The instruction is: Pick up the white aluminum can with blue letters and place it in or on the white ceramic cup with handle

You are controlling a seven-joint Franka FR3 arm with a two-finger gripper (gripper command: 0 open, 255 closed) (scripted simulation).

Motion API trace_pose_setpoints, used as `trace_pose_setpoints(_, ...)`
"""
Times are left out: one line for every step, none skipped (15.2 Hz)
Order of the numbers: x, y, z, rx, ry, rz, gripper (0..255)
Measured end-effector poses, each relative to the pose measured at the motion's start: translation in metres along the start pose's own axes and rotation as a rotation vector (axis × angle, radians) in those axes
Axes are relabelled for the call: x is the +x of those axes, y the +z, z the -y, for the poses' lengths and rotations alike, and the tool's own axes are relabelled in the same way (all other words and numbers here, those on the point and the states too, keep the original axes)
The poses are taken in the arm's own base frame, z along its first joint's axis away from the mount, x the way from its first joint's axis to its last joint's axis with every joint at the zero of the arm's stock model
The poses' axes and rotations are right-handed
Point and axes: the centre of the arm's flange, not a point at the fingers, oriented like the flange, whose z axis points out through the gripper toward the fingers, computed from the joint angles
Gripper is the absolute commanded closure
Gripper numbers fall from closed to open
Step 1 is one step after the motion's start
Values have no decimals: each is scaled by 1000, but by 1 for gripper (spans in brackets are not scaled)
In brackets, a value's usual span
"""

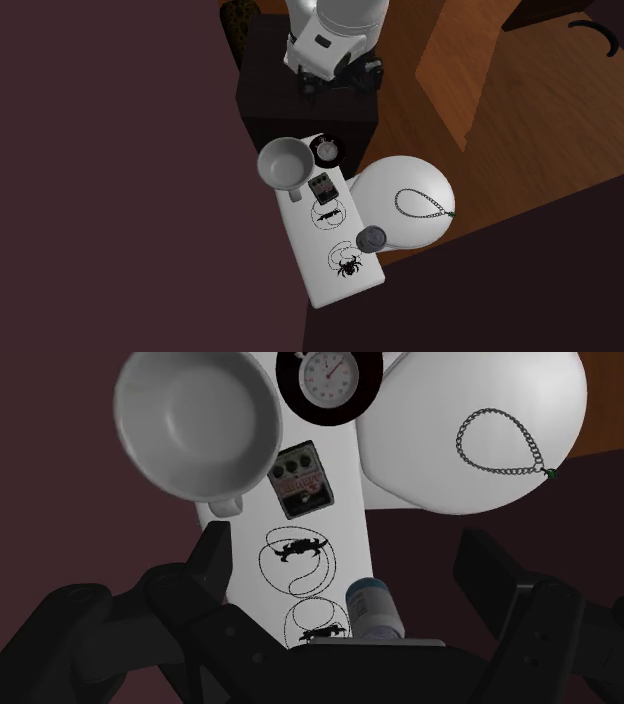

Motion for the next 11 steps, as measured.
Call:
trace_pose_setpoints(7,9,3,0,-2,-3,0)
trace_pose_setpoints(17,17,6,-1,-4,-6,0)
trace_pose_setpoints(26,28,9,-1,-7,-8,0)
trace_pose_setpoints(35,38,11,-1,-9,-10,0)
trace_pose_setpoints(45,46,14,-2,-11,-13,0)
trace_pose_setpoints(54,52,19,-2,-13,-16,0)
trace_pose_setpoints(63,60,21,-2,-16,-18,0)
trace_pose_setpoints(72,70,23,-3,-18,-20,0)
trace_pose_setpoints(81,78,27,-3,-20,-23,0)
trace_pose_setpoints(88,85,33,-3,-22,-25,0)
trace_pose_setpoints(98,96,35,-4,-25,-28,0)
